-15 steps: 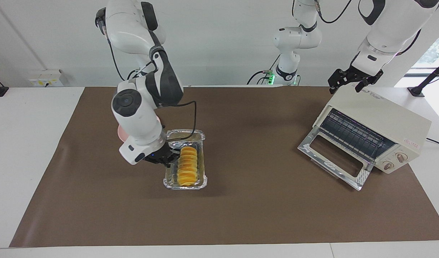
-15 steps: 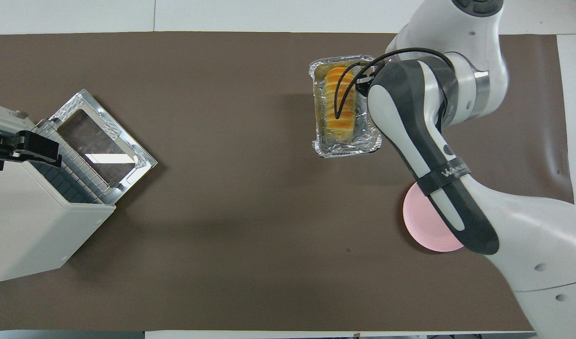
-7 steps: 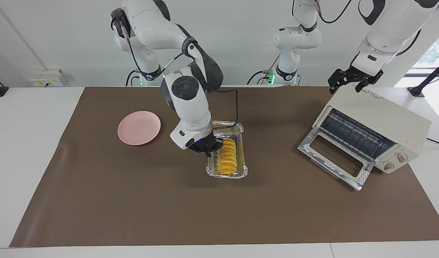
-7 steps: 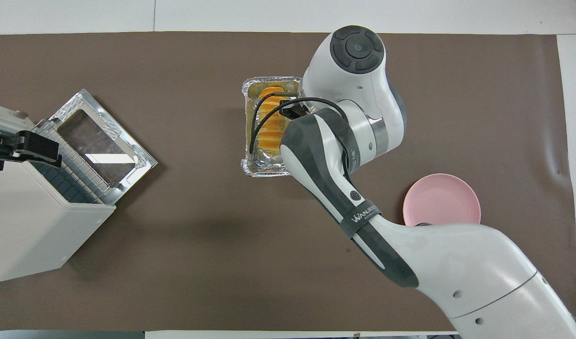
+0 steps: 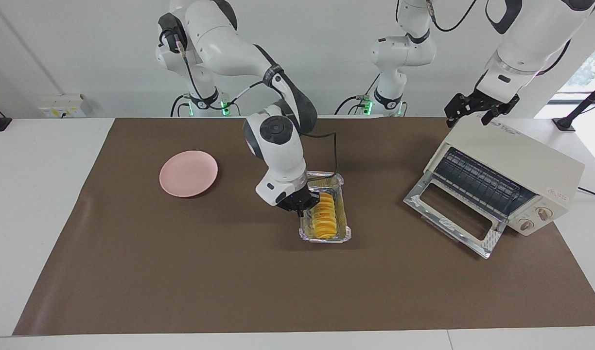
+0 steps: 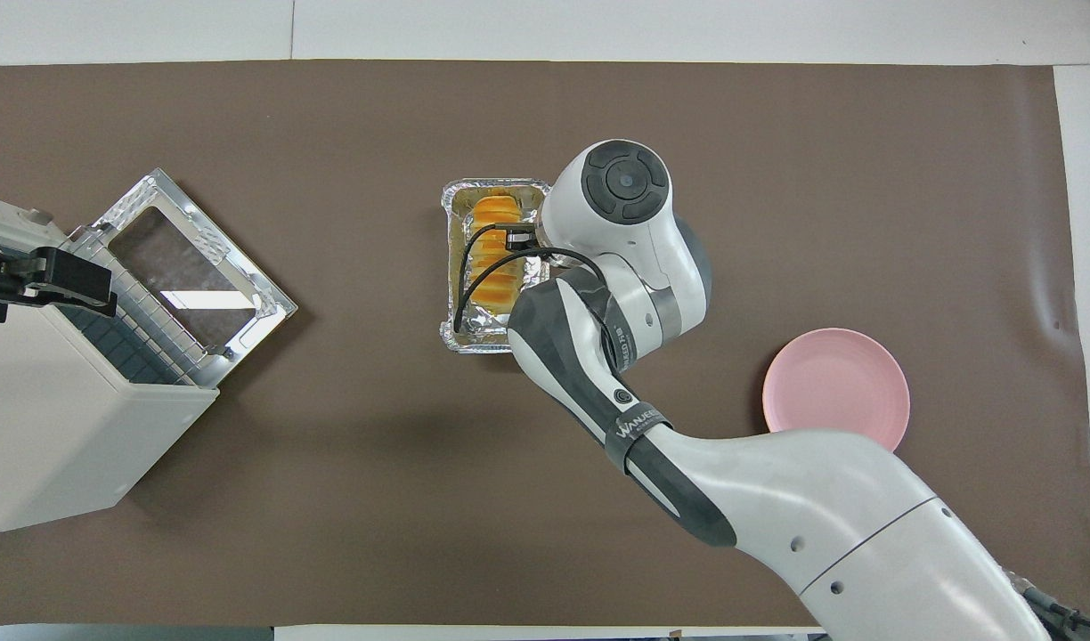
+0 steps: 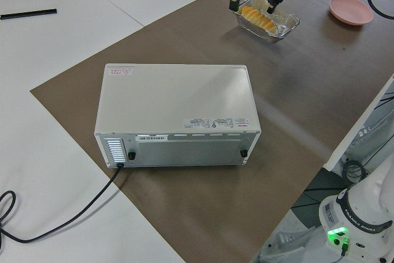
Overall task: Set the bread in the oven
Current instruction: 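Grasp the foil tray rim with the right gripper and slide it toward the oven, then open the right gripper and withdraw it while the left gripper rises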
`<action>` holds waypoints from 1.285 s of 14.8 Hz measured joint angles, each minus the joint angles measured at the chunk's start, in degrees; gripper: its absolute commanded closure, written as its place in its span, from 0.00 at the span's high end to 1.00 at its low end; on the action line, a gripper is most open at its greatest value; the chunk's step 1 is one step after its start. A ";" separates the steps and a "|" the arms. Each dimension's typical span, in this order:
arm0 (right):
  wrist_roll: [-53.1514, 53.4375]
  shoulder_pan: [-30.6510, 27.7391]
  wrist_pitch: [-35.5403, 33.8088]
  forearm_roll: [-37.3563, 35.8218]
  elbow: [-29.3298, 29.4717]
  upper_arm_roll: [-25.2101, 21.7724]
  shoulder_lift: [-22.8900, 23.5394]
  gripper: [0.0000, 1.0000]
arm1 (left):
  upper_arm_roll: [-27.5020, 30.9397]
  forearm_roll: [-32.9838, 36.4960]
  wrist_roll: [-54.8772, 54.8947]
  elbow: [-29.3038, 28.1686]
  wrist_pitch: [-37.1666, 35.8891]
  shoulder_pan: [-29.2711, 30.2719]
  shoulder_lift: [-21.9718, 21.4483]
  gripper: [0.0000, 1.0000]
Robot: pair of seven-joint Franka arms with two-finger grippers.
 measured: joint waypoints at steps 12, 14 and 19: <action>-0.01 0.93 8.10 0.00 -7.41 0.02 -2.69 1.00 | 0.00 0.00 0.00 0.00 0.00 0.00 0.00 1.00; -0.01 0.93 8.10 0.00 -7.40 0.01 -2.73 1.00 | 0.00 0.00 0.00 0.00 0.00 0.00 0.00 1.00; -0.01 -1.31 7.85 0.00 -7.22 -0.82 -4.54 1.00 | 0.00 0.00 0.00 0.00 0.00 0.00 0.00 1.00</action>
